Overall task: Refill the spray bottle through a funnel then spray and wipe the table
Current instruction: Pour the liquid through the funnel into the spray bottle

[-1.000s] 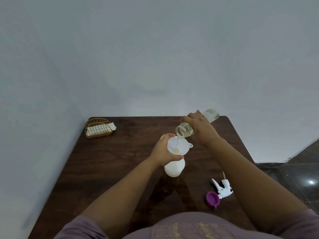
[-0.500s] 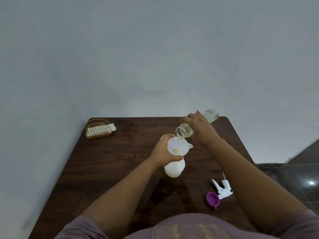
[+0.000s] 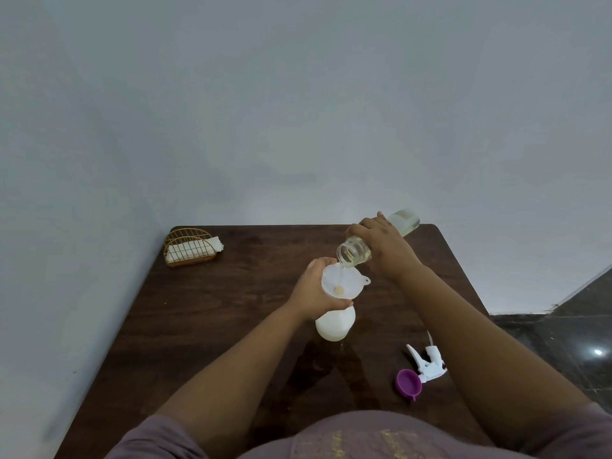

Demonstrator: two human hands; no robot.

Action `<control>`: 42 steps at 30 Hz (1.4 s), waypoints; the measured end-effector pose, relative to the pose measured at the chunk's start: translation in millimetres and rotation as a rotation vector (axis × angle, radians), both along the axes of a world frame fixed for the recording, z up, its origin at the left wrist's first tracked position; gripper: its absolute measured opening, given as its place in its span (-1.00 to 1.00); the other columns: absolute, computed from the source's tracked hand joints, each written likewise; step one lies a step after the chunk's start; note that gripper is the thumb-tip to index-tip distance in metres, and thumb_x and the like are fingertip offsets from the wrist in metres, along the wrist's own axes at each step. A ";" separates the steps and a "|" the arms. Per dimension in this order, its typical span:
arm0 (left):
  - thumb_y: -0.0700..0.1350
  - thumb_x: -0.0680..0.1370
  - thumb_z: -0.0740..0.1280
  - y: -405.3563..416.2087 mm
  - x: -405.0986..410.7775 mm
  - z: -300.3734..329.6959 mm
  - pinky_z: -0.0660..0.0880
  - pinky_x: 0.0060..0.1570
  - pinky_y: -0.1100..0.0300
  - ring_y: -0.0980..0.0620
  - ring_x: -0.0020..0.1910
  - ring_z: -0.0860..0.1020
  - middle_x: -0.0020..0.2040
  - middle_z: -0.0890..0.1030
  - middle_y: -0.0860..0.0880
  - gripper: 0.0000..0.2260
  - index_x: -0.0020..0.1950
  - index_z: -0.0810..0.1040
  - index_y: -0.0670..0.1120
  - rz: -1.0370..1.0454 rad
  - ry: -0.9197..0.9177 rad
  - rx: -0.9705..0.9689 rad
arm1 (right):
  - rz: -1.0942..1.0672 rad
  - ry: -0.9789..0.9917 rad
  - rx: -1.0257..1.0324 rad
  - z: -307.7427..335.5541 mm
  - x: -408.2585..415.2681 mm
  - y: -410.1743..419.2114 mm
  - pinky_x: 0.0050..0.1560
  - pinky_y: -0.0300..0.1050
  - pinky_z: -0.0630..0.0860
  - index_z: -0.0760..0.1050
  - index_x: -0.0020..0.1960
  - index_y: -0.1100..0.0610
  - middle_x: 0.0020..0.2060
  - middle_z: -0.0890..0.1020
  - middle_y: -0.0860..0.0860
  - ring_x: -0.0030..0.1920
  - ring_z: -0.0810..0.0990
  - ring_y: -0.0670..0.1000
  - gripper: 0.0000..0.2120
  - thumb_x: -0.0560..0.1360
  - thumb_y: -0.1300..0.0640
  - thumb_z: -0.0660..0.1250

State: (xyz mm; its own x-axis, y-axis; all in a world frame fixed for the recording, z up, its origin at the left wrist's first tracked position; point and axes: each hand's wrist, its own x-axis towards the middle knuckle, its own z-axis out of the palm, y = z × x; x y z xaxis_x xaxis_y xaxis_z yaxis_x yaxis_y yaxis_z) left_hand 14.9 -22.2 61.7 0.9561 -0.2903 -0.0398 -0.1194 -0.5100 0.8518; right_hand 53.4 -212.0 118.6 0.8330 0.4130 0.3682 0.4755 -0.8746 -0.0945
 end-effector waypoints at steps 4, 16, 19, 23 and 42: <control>-0.02 0.28 0.61 -0.4 0.1 0.0 0.49 0.14 0.09 0.02 0.22 0.44 0.30 0.40 0.04 -0.27 0.36 0.34 0.01 -0.002 -0.005 0.003 | -0.002 0.002 -0.003 -1.1 -0.1 -0.3 0.34 0.11 0.29 0.50 0.04 0.07 -0.18 0.53 0.01 -0.11 0.53 0.09 -0.58 0.25 0.36 0.44; -0.01 0.27 0.61 -0.6 0.9 -1.1 0.51 0.17 0.02 0.01 0.23 0.44 0.31 0.40 0.04 -0.26 0.36 0.34 0.02 -0.003 -0.008 0.014 | -0.009 0.013 -0.015 -3.1 1.4 -2.9 0.36 0.11 0.26 0.49 0.06 0.07 -0.16 0.55 0.03 -0.09 0.54 0.09 -0.56 0.24 0.32 0.49; -0.01 0.27 0.61 -0.7 1.3 -1.3 0.51 0.17 0.03 0.01 0.23 0.44 0.31 0.40 0.03 -0.26 0.36 0.34 0.02 -0.004 -0.005 0.013 | -0.006 0.016 -0.009 -3.1 1.4 -2.6 0.37 0.11 0.25 0.49 0.06 0.07 -0.15 0.55 0.03 -0.08 0.54 0.09 -0.56 0.24 0.31 0.49; 0.00 0.27 0.61 -0.9 2.2 -2.3 0.52 0.17 0.02 0.02 0.22 0.44 0.30 0.40 0.05 -0.26 0.36 0.34 0.03 -0.004 -0.008 0.023 | -0.009 0.012 0.004 -3.2 0.6 -1.7 0.39 0.11 0.21 0.50 0.06 0.08 -0.16 0.55 0.03 -0.08 0.53 0.09 -0.58 0.25 0.34 0.47; 0.02 0.26 0.62 -0.5 2.9 -3.0 0.51 0.15 0.06 0.03 0.22 0.44 0.29 0.41 0.07 -0.26 0.35 0.35 0.05 -0.003 -0.004 0.013 | -0.016 0.018 0.003 -2.1 -0.2 0.4 0.42 0.10 0.16 0.52 0.08 0.09 -0.15 0.54 0.04 -0.06 0.53 0.11 -0.56 0.25 0.39 0.43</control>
State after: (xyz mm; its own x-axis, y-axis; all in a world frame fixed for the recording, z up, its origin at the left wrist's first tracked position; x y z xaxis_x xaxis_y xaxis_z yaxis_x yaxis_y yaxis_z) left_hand 17.8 -22.7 58.7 0.9553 -0.2928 -0.0401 -0.1240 -0.5206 0.8447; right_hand 53.2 -211.6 116.5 0.8460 0.3983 0.3544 0.4593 -0.8820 -0.1052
